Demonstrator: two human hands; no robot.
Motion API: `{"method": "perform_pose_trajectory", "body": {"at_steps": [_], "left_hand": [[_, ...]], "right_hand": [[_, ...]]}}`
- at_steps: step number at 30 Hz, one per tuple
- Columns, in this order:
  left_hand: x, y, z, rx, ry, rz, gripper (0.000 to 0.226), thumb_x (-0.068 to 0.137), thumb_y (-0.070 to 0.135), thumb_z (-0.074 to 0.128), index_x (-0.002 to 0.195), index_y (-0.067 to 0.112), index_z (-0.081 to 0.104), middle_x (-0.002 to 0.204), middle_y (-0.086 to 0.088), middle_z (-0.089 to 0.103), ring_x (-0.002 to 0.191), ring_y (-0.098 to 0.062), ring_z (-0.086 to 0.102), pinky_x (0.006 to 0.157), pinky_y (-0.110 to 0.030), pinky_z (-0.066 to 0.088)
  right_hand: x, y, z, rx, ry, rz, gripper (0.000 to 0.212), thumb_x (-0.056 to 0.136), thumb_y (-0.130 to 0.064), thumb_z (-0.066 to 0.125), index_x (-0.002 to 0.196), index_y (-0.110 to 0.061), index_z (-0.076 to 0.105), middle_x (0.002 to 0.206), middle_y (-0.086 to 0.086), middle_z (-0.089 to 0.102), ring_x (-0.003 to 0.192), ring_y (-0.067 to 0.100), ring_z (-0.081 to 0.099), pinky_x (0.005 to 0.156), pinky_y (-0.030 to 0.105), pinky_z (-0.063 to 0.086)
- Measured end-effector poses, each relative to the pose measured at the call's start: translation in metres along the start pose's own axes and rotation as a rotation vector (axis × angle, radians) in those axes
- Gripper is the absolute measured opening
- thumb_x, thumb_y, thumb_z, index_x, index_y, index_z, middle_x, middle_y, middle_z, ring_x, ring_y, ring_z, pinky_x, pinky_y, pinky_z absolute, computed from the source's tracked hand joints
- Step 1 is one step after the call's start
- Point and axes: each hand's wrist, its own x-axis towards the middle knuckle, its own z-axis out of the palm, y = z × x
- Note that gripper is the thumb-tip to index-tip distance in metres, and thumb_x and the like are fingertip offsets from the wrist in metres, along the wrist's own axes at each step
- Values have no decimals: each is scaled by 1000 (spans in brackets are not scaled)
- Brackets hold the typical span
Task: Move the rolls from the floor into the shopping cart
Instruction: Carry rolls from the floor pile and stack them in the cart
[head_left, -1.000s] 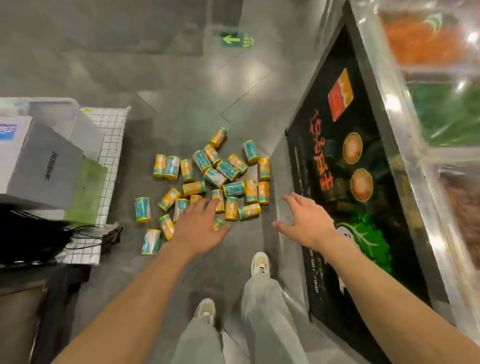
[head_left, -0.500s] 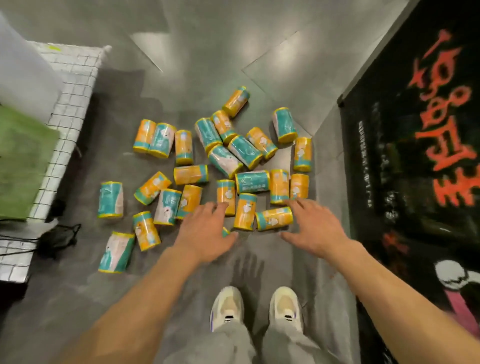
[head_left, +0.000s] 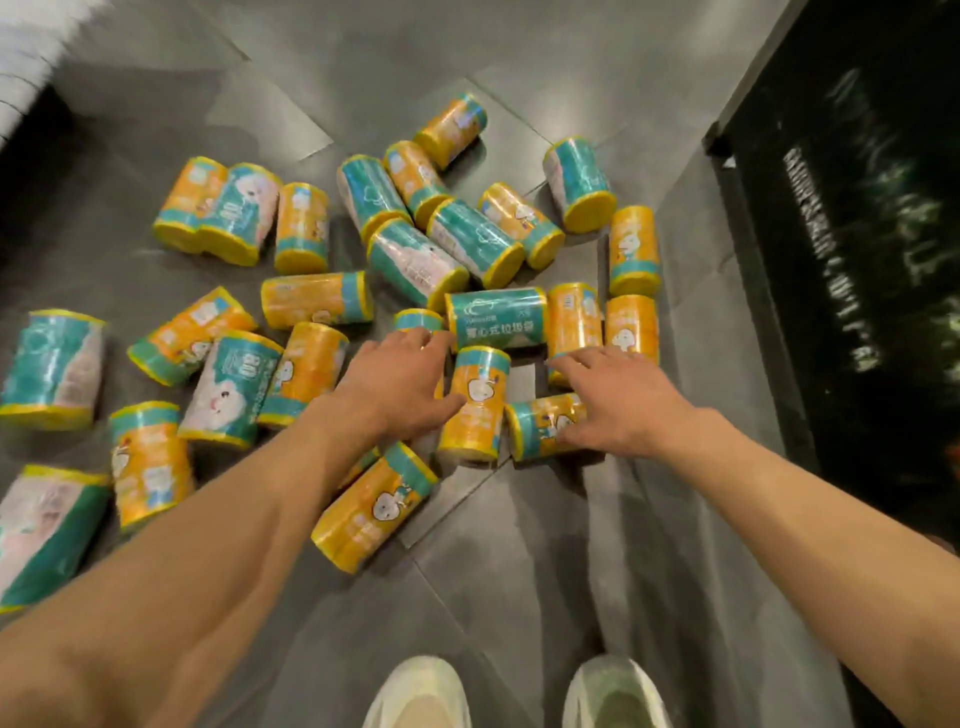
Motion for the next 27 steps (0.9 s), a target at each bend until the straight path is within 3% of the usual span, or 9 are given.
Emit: {"method": "perform_pose_trajectory", "body": {"at_steps": [16,21,24,27], "left_hand": [[-22,-14,14,-72,10,-19,79,91,62,53,155,24,27,149,-6,43,132,-31,49,103,-52,45],[-27,-14,15,-116,-2,-44,78,91,61,54,155,24,27,147,-7,45,128,-30,52,100,-50,48],[-21,-11,19,-98,-21,-46,77,92,61,52,155,25,26,147,-6,45,127,-29,53,97,-49,50],[-9,-4,22,-136,-12,-72,69,94,59,50,152,29,31,143,-7,50,126,-30,54,100,-50,45]], "right_hand": [[20,-19,46,-66,-80,-48,93,76,-51,80,151,-26,32,142,5,50,131,29,48,110,45,41],[22,-24,55,-75,-70,-7,90,73,-44,82,146,-22,33,131,9,53,118,30,55,96,42,47],[20,-22,58,30,-63,44,92,71,-50,81,145,-22,33,126,6,54,111,28,59,84,38,50],[12,-17,55,327,-2,164,85,69,-49,81,137,-23,38,121,1,54,106,26,62,78,35,51]]}}
